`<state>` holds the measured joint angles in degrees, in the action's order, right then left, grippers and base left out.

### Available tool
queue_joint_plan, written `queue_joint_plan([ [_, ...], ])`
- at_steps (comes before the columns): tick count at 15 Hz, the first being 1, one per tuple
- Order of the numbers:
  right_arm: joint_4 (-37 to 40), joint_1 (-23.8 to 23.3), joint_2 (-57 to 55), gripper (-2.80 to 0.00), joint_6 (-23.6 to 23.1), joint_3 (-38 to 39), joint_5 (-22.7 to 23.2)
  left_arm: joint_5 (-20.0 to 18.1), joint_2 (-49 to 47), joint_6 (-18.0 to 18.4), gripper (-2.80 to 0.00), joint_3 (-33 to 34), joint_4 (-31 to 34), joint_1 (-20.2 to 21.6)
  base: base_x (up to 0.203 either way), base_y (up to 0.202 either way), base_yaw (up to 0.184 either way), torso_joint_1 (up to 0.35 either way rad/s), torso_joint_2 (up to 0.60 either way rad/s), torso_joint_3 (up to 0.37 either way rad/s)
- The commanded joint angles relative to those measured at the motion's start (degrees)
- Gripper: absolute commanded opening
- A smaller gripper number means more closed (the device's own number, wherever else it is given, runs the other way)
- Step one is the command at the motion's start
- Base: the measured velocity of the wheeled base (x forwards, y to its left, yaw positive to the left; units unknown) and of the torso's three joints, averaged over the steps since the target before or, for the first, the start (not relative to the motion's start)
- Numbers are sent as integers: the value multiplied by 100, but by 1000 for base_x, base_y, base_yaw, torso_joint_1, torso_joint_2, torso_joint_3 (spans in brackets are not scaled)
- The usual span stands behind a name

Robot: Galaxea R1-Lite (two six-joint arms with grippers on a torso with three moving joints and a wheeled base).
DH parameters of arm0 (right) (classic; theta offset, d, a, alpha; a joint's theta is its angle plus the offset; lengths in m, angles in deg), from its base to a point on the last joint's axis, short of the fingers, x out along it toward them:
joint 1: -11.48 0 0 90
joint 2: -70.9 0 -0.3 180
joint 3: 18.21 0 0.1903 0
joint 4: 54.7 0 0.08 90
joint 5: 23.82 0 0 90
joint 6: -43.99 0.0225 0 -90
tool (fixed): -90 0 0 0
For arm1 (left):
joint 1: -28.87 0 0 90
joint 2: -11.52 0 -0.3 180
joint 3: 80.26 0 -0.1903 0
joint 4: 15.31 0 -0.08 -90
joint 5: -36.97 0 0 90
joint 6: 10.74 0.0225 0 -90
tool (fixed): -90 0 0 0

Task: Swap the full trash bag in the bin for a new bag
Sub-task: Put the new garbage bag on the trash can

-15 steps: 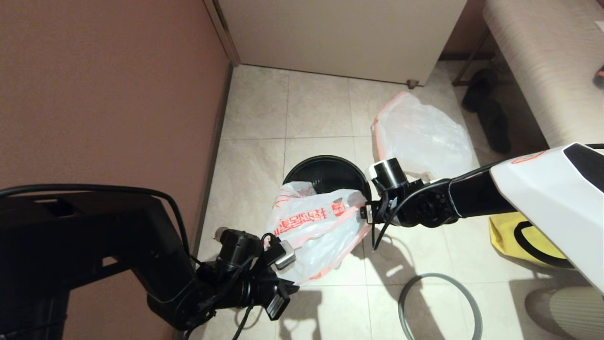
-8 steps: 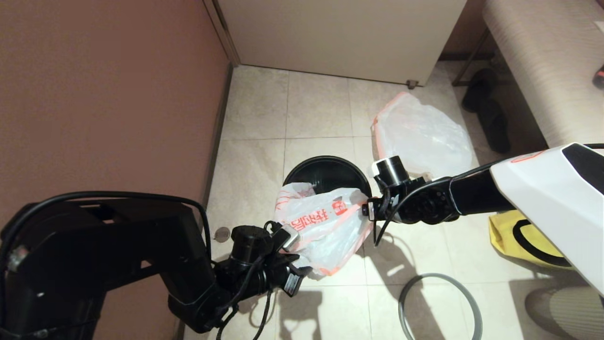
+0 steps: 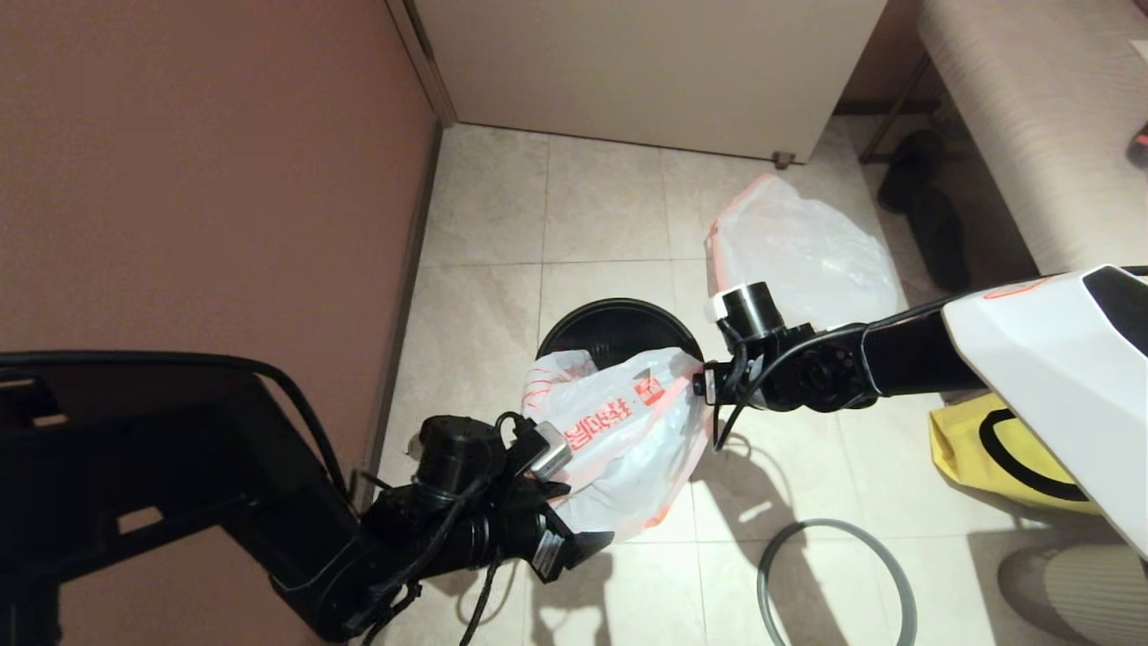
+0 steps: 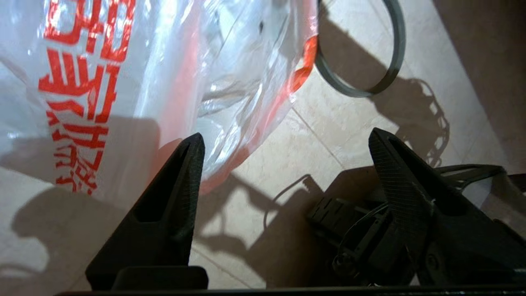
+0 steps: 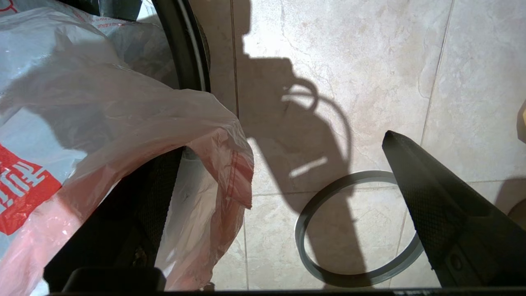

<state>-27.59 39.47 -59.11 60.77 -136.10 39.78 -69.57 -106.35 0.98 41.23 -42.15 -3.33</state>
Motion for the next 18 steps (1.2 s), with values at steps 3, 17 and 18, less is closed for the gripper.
queue_joint_plan([
  [3,198,109,84,0,31,130,-3,0,-357,-193,0,-250,-58,-2,0,0,0,0,0,0],
  [17,-119,181,431,0,431,119,87,2169,-1087,-1277,0,-1559,-529,-10,0,0,0,0,0,0],
  [18,-100,190,460,0,440,128,126,2310,-1056,-1509,0,-1623,-620,-38,0,0,0,0,0,0],
])
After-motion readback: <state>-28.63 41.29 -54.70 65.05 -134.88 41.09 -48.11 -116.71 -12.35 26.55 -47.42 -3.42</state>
